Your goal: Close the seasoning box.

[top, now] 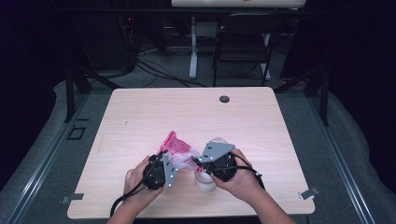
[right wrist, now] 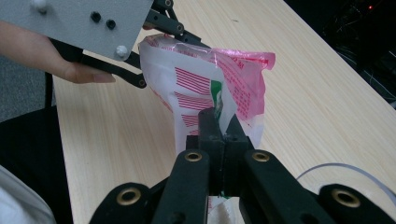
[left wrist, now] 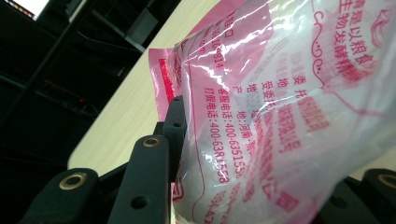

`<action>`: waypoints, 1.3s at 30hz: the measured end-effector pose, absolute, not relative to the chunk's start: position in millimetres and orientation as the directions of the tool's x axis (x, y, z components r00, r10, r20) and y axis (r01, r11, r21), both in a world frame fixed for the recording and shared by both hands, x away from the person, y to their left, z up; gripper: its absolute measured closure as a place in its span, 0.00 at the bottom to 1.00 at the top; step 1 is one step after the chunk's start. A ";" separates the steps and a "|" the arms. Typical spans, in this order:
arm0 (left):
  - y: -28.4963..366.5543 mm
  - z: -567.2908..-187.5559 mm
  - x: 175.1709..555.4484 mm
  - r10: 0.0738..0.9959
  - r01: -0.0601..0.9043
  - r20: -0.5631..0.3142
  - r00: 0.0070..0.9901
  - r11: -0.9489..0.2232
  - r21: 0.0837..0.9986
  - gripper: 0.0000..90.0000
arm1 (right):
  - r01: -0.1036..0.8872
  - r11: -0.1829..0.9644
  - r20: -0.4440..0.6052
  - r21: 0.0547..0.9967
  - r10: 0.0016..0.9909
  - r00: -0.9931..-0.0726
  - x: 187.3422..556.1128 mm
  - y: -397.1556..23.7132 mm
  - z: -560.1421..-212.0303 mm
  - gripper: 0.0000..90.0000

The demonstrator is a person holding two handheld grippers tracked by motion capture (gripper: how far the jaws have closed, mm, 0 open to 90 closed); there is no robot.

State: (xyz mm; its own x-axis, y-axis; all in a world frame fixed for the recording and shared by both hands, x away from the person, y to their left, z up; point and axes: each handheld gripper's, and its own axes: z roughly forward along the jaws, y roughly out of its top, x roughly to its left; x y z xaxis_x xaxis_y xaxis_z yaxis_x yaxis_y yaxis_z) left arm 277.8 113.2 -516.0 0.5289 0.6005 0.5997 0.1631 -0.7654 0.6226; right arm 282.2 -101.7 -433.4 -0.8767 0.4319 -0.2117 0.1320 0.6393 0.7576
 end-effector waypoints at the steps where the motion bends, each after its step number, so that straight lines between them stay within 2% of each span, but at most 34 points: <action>1: 113.9 -516.5 278.3 0.603 0.168 0.591 0.535 -0.762 0.626 0.75 | 0.132 0.637 -0.211 0.759 0.433 -0.876 282.4 -101.1 -433.3 1.00; 15: 117.5 -522.7 279.6 0.633 0.209 0.517 0.576 -0.726 0.656 0.76 | 0.141 0.609 -0.175 0.780 0.430 -0.886 283.3 -100.6 -433.5 0.97; 19: 118.9 -524.9 281.7 0.646 0.222 0.485 0.590 -0.707 0.671 0.76 | 0.152 0.585 -0.151 0.797 0.435 -0.888 283.6 -103.3 -433.7 0.90; 23: 122.2 -527.8 284.3 0.668 0.252 0.438 0.601 -0.679 0.690 0.76 | 0.156 0.551 -0.128 0.820 0.442 -0.888 283.7 -107.9 -430.4 0.77; 33: 128.2 -530.5 289.2 0.694 0.294 0.360 0.623 -0.635 0.715 0.76 | 0.185 0.471 -0.078 0.863 0.484 -0.872 285.6 -122.8 -422.9 0.64; 35: 129.6 -530.8 289.9 0.704 0.302 0.338 0.625 -0.617 0.727 0.76 | 0.206 0.441 -0.046 0.873 0.495 -0.868 286.7 -127.6 -420.1 0.63; 39: 133.2 -529.3 291.9 0.712 0.309 0.317 0.626 -0.600 0.738 0.76 | 0.204 0.436 -0.053 0.876 0.509 -0.859 288.7 -135.4 -415.2 0.63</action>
State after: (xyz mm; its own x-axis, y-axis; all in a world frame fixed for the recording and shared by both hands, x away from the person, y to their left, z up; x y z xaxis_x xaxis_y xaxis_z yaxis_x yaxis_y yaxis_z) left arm 291.9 133.2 -529.3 0.6262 0.7123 0.3170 0.3086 -0.5997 0.7383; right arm 288.7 -135.4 -415.2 -0.8590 0.5091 -0.0535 0.2039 0.4361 0.8765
